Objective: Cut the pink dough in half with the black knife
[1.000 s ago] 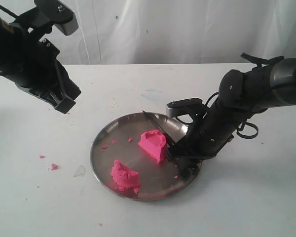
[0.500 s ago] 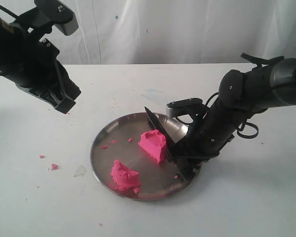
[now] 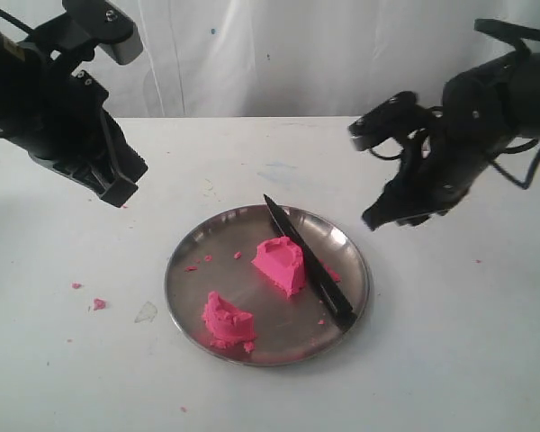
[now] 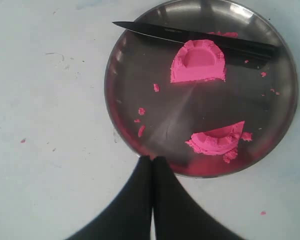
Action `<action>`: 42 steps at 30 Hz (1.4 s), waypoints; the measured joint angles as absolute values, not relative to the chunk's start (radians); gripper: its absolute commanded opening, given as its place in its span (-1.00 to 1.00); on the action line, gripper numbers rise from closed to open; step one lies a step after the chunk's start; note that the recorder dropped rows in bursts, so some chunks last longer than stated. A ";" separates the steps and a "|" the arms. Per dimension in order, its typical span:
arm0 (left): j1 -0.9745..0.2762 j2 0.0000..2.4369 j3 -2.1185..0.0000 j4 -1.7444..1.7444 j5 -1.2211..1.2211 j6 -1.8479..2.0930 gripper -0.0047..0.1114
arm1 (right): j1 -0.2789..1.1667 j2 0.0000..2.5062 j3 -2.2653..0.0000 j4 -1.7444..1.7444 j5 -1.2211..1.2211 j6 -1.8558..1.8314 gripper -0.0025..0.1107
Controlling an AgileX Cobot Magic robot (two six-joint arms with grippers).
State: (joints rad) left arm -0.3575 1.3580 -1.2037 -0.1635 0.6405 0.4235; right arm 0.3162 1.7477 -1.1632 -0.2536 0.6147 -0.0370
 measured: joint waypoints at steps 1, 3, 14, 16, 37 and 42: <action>-0.357 1.358 -1.204 -0.164 0.641 0.423 -0.92 | 0.287 1.746 -1.163 -0.335 0.621 0.056 -0.61; -0.357 1.358 -1.204 -0.164 0.641 0.423 -0.92 | 0.235 1.741 -1.148 -0.441 0.628 0.187 -0.82; -0.357 1.358 -1.204 -0.164 0.641 0.423 -0.92 | 0.170 1.363 -0.857 -0.496 0.310 0.416 -0.96; -0.357 1.358 -1.204 -0.164 0.641 0.423 -0.92 | 0.170 1.230 -0.765 -0.521 0.210 0.420 -0.96; -0.357 1.358 -1.204 -0.204 0.643 0.250 -0.92 | 0.157 0.477 -0.327 -0.513 -0.062 0.487 -0.96; -0.357 1.358 -1.204 -0.206 0.643 0.248 -0.92 | 0.157 0.473 -0.327 -0.510 -0.062 0.495 -0.96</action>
State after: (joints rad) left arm -0.3575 1.3580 -1.2037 -0.2063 0.6432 0.2478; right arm 0.1571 0.4728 -0.3270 -0.5101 -0.0616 0.4953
